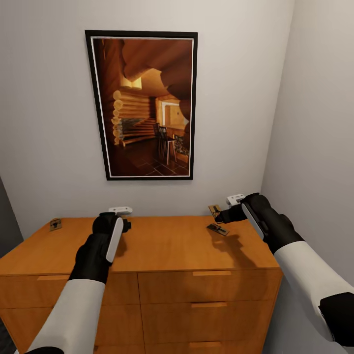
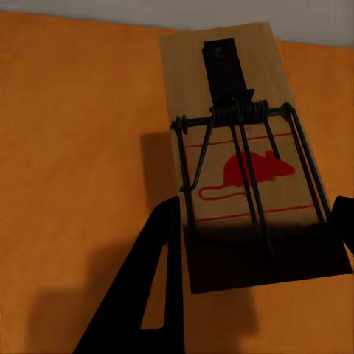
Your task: Take the four mousetraps from the cabinet in the bathroom and place them on the bathroom floor. Make sure all four end up on the same floor surface, and ensure that at least two of them are either under or directly next to the same bathroom sink.
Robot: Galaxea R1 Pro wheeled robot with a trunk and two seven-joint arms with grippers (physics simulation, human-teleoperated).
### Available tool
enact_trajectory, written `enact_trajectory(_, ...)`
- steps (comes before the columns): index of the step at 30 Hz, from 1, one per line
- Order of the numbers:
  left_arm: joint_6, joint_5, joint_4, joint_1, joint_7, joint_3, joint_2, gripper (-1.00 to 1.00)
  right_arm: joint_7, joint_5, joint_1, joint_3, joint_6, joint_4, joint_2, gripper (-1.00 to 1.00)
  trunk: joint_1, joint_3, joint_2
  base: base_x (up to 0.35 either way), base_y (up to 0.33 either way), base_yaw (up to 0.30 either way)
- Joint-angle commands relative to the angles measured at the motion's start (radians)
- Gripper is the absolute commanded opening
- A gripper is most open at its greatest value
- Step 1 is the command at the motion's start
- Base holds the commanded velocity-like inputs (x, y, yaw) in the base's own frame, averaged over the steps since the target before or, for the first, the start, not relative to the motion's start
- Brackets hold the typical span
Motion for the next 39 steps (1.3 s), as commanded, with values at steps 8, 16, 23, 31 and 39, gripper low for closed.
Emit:
enact_trajectory(8,0.004,0.004,-0.013,-0.001,0.011,-0.002,0.000,-1.00,-0.004,-0.009,-0.001,0.003,0.004,-0.002,-0.001,-1.00,0.000,-0.001,-0.001,0.000,0.000,0.000)
enact_trajectory(16,0.004,0.001,-0.019,-0.001,0.012,-0.001,-0.001,-1.00,-0.004,-0.008,-0.001,0.003,0.004,-0.002,0.000,-1.00,0.000,-0.001,-0.001,0.000,0.000,0.000)
enact_trajectory(23,0.004,0.000,-0.022,-0.001,0.012,0.000,-0.003,-1.00,-0.004,-0.008,-0.001,0.004,0.004,-0.004,0.000,-1.00,0.000,-0.001,-0.001,-0.031,0.000,0.000)
enact_trajectory(31,0.005,0.000,-0.022,-0.001,0.012,0.001,-0.003,-1.00,-0.004,-0.007,-0.001,0.004,0.004,-0.005,0.000,-1.00,0.000,-0.001,-0.001,-0.274,0.000,0.000)
enact_trajectory(39,0.004,0.002,-0.021,-0.001,0.012,0.000,-0.003,-1.00,-0.004,-0.007,-0.001,0.005,0.004,-0.005,0.000,-1.00,0.000,-0.001,-0.001,-0.204,0.000,0.000)
